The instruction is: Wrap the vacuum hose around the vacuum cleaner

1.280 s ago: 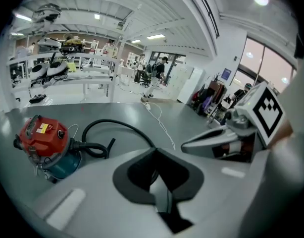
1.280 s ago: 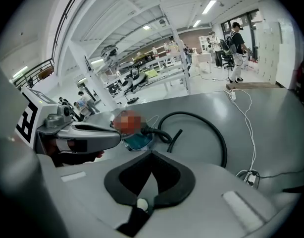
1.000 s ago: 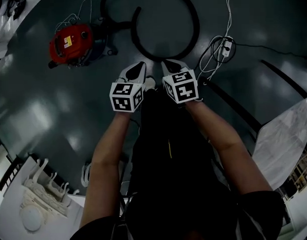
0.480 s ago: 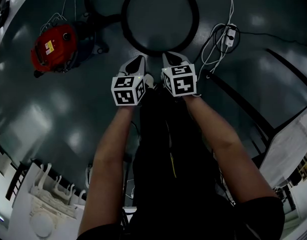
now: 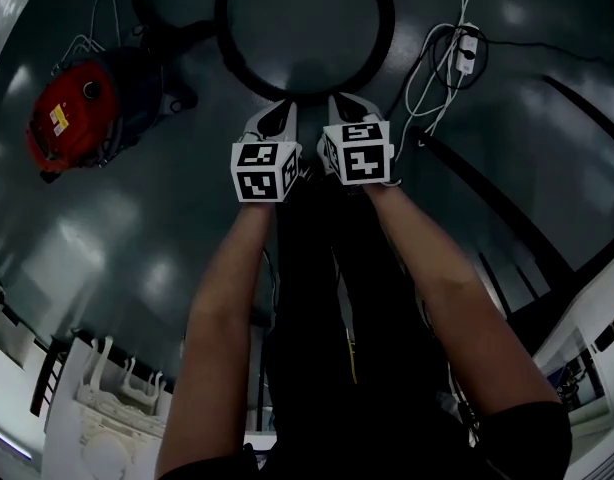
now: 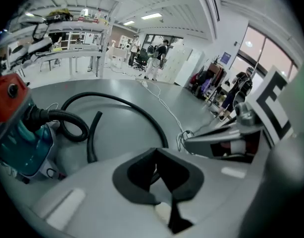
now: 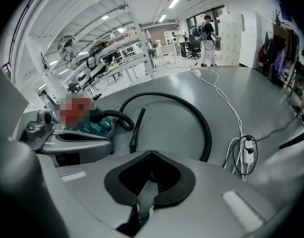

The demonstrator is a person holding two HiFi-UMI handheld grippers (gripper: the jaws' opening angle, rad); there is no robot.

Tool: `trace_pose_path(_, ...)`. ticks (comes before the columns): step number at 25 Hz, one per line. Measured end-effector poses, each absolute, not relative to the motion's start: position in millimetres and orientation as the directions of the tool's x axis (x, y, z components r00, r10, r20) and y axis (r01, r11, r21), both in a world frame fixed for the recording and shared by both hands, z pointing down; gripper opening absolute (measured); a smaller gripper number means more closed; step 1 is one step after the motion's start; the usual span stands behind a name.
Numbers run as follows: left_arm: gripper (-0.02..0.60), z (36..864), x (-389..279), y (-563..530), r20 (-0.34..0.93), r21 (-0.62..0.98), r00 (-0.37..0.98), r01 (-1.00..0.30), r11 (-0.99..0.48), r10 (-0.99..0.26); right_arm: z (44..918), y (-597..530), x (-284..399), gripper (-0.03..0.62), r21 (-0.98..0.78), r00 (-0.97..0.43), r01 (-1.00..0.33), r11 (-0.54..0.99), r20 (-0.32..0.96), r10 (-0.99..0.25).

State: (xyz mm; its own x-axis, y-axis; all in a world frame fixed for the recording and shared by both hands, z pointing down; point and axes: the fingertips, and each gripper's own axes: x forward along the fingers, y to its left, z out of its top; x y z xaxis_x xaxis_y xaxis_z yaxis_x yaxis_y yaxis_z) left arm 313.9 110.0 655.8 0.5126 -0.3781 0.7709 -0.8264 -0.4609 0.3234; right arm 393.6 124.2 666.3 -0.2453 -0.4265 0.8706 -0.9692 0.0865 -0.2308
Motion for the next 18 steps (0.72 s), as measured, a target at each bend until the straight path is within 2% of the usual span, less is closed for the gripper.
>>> trace_pose_path(11, 0.009, 764, 314, 112, 0.816, 0.292, 0.495, -0.798, -0.527, -0.298, 780, 135, 409, -0.003, -0.170, -0.167, -0.985, 0.027, 0.909, -0.382)
trace_pose_path(18, 0.012, 825, 291, 116, 0.855, 0.256, 0.442, -0.814, -0.521, -0.271, 836, 141, 411, -0.002, -0.134, -0.126, -0.991, 0.002, 0.925, -0.358)
